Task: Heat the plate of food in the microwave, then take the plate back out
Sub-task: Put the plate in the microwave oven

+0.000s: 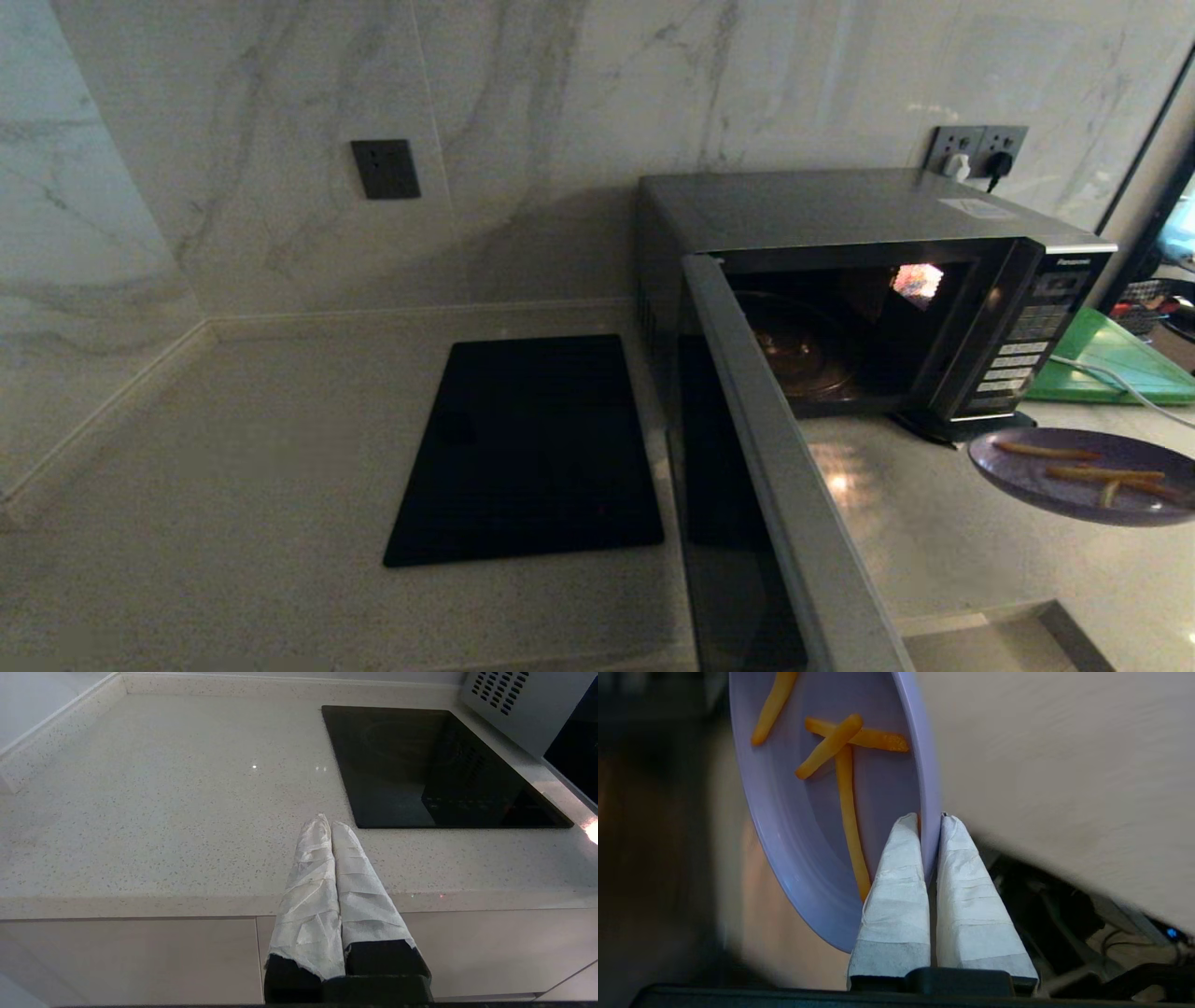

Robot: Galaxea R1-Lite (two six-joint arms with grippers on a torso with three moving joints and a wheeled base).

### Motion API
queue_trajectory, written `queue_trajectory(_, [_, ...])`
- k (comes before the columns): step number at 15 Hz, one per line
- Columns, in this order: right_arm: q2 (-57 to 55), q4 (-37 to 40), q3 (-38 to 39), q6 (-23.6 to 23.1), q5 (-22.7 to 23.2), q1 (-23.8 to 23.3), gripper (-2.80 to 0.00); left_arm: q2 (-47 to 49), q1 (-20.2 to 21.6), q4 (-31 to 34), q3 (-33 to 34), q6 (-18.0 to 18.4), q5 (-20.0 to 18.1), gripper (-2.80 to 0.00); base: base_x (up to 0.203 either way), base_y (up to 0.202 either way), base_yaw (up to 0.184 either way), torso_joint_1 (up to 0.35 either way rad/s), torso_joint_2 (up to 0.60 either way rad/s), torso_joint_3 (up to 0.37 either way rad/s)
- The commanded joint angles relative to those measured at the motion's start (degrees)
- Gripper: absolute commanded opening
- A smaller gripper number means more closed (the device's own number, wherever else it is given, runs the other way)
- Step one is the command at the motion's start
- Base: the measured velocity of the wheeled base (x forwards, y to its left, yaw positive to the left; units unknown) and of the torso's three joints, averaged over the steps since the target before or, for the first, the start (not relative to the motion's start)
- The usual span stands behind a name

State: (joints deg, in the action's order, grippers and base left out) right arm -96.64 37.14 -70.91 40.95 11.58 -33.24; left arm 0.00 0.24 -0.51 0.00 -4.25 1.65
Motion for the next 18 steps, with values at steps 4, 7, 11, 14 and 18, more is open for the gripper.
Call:
queue_trajectory(4, [3.10, 0.21, -0.20, -0.83, 11.63, 5.58, -2.80, 0.09, 0.02, -0.02, 0.00, -0.06, 0.02, -2.80, 0.000, 0.000, 0.000, 0.000, 0.00, 0.000])
queue_trajectory(7, [3.56, 0.21, -0.36, -0.87, 15.38, 7.22, -2.80, 0.09, 0.02, -0.02, 0.00, -0.06, 0.02, -2.80, 0.000, 0.000, 0.000, 0.000, 0.00, 0.000])
queue_trajectory(11, [3.47, 0.06, -0.69, -0.82, 16.40, 12.40, -2.80, 0.09, 0.02, -0.02, 0.00, -0.06, 0.02, -2.80, 0.000, 0.000, 0.000, 0.000, 0.00, 0.000])
queue_trajectory(14, [2.20, -0.08, -2.86, 2.25, 14.29, 19.22, -2.80, 0.09, 0.02, -0.02, 0.00, -0.06, 0.02, -2.80, 0.000, 0.000, 0.000, 0.000, 0.00, 0.000])
queue_trajectory(18, [-4.04, -0.49, -9.67, 10.37, 1.70, 29.51, -2.80, 0.09, 0.02, -0.02, 0.00, -0.06, 0.02, -2.80, 0.000, 0.000, 0.000, 0.000, 0.00, 0.000])
